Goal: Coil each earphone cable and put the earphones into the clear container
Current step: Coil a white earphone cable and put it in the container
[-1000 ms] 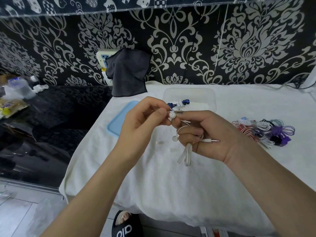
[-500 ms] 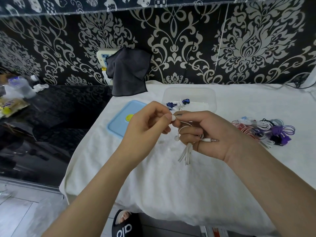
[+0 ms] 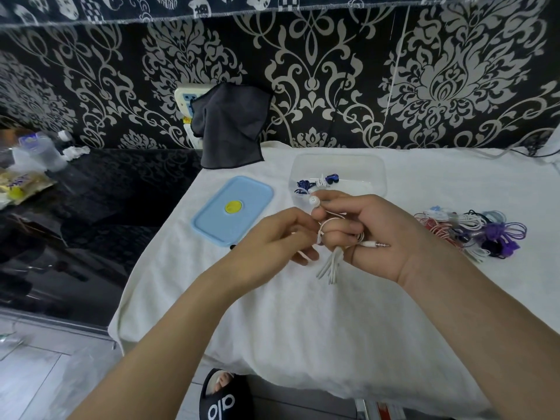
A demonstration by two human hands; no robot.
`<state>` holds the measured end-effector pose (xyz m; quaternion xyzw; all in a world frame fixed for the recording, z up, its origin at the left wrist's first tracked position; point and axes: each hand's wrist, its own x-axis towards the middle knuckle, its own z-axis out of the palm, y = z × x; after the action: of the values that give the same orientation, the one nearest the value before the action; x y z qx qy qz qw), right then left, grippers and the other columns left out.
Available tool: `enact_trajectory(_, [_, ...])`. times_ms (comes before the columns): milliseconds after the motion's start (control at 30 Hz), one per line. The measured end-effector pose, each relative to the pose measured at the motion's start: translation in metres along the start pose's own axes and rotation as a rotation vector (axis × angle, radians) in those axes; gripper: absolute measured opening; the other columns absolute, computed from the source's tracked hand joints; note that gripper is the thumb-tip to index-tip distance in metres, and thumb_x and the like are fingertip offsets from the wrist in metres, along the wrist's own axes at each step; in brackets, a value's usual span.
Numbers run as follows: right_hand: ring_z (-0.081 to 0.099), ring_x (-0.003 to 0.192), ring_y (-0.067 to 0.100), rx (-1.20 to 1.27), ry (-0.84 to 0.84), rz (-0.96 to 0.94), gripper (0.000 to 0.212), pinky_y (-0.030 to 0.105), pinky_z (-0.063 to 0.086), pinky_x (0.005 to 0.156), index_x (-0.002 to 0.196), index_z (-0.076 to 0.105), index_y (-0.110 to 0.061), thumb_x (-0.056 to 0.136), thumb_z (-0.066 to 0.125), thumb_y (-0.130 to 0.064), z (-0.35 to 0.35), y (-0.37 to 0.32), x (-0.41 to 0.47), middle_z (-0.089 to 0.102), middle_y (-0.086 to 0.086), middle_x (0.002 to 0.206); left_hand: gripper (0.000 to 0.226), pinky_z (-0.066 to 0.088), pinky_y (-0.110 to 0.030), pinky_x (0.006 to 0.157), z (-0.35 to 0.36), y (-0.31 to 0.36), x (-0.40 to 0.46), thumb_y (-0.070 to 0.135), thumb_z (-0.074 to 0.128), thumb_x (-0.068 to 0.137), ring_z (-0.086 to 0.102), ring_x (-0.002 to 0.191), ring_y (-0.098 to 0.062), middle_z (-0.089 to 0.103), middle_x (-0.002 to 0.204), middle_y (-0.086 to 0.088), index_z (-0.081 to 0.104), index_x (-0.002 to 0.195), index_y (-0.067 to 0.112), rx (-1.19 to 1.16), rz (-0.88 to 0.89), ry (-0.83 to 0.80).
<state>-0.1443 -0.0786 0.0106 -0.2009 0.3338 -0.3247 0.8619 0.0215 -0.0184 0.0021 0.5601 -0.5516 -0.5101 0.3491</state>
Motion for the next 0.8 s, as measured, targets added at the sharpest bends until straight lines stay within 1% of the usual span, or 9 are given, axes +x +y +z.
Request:
enact_trajectory(33, [0.027,0.038,0.005,-0.002,-0.003,-0.010,0.023,0.016,0.023,0.039,0.107,0.063,-0.006,0.095,0.046,0.005,-0.001,0.000,0.001,0.056,0.010,0.076,0.005,0.057,-0.034,0.080,0.000,0.001,0.000,0.010,0.060,0.096,0.068,0.080,-0.018,0.069,0.077,0.007,0.064,0.098,0.008,-0.009,0.007,-0.008])
enact_trajectory(67, [0.027,0.038,0.005,-0.006,0.002,-0.025,0.026,0.016,0.023,0.039,0.109,0.062,-0.007,0.095,0.045,0.007,-0.001,0.000,0.002,0.055,0.009,0.076,0.005,0.058,-0.034,0.080,0.000,0.002,0.001,0.005,0.060,0.098,0.067,0.079,-0.018,0.067,0.074,0.007,0.064,0.096,0.007,-0.023,0.007,-0.001])
enact_trajectory(200, [0.030,0.042,0.007,-0.125,0.079,-0.109,0.031,0.019,0.029,0.041,0.111,0.064,-0.012,0.095,0.045,0.008,-0.002,0.001,0.003,0.054,0.008,0.078,0.011,0.055,-0.029,0.072,-0.003,0.005,0.002,0.006,0.055,0.101,0.062,0.071,-0.017,0.063,0.077,-0.004,0.062,0.092,0.007,-0.136,-0.041,0.054])
enact_trajectory(300, [0.032,0.047,0.010,-0.394,0.139,-0.184,0.024,0.022,0.031,0.047,0.104,0.067,-0.013,0.095,0.049,0.001,-0.001,0.003,0.002,0.055,0.008,0.083,0.014,0.052,-0.024,0.063,-0.004,0.005,0.005,0.011,0.055,0.101,0.056,0.061,-0.015,0.062,0.077,-0.005,0.062,0.089,0.009,-0.172,-0.096,0.139])
enact_trajectory(400, [0.035,0.052,0.012,-0.717,0.132,-0.290,0.012,0.026,0.031,0.052,0.095,0.070,-0.010,0.091,0.060,-0.004,-0.001,0.009,0.002,0.053,0.004,0.074,0.015,0.050,-0.024,0.059,-0.005,0.003,0.008,0.019,0.057,0.102,0.053,0.057,-0.013,0.062,0.074,-0.002,0.063,0.093,0.009,-0.163,-0.140,0.197])
enact_trajectory(433, [0.039,0.052,0.010,-0.832,0.139,-0.345,0.009,0.025,0.033,0.054,0.092,0.071,-0.012,0.089,0.065,-0.007,-0.001,0.011,0.001,0.056,0.001,0.073,0.016,0.050,-0.024,0.059,-0.005,0.002,0.009,0.021,0.058,0.102,0.052,0.057,-0.012,0.062,0.073,-0.002,0.063,0.093,0.009,-0.160,-0.145,0.204])
enact_trajectory(500, [0.051,0.056,-0.001,-1.008,0.159,-0.448,0.004,0.019,0.039,0.061,0.088,0.074,-0.019,0.089,0.071,-0.017,-0.003,0.015,0.001,0.067,-0.007,0.082,0.019,0.049,-0.025,0.058,-0.005,0.001,0.010,0.024,0.058,0.102,0.051,0.055,-0.012,0.063,0.070,-0.001,0.062,0.092,0.008,-0.155,-0.140,0.215])
enact_trajectory(633, [0.056,0.061,-0.006,-1.085,0.149,-0.526,0.006,0.015,0.039,0.064,0.084,0.074,-0.025,0.090,0.072,-0.024,-0.007,0.016,0.003,0.071,-0.011,0.086,0.022,0.048,-0.026,0.058,-0.005,0.000,0.012,0.026,0.059,0.102,0.050,0.054,-0.013,0.065,0.068,0.000,0.061,0.090,0.007,-0.135,-0.119,0.232])
enact_trajectory(800, [0.050,0.053,-0.002,-1.087,0.120,-0.480,0.008,0.023,0.041,0.059,0.088,0.076,-0.023,0.092,0.069,-0.025,-0.008,0.015,0.002,0.069,-0.008,0.085,0.025,0.048,-0.026,0.058,-0.005,0.001,0.012,0.028,0.059,0.101,0.050,0.053,-0.014,0.069,0.068,-0.001,0.062,0.089,0.007,-0.071,-0.096,0.251])
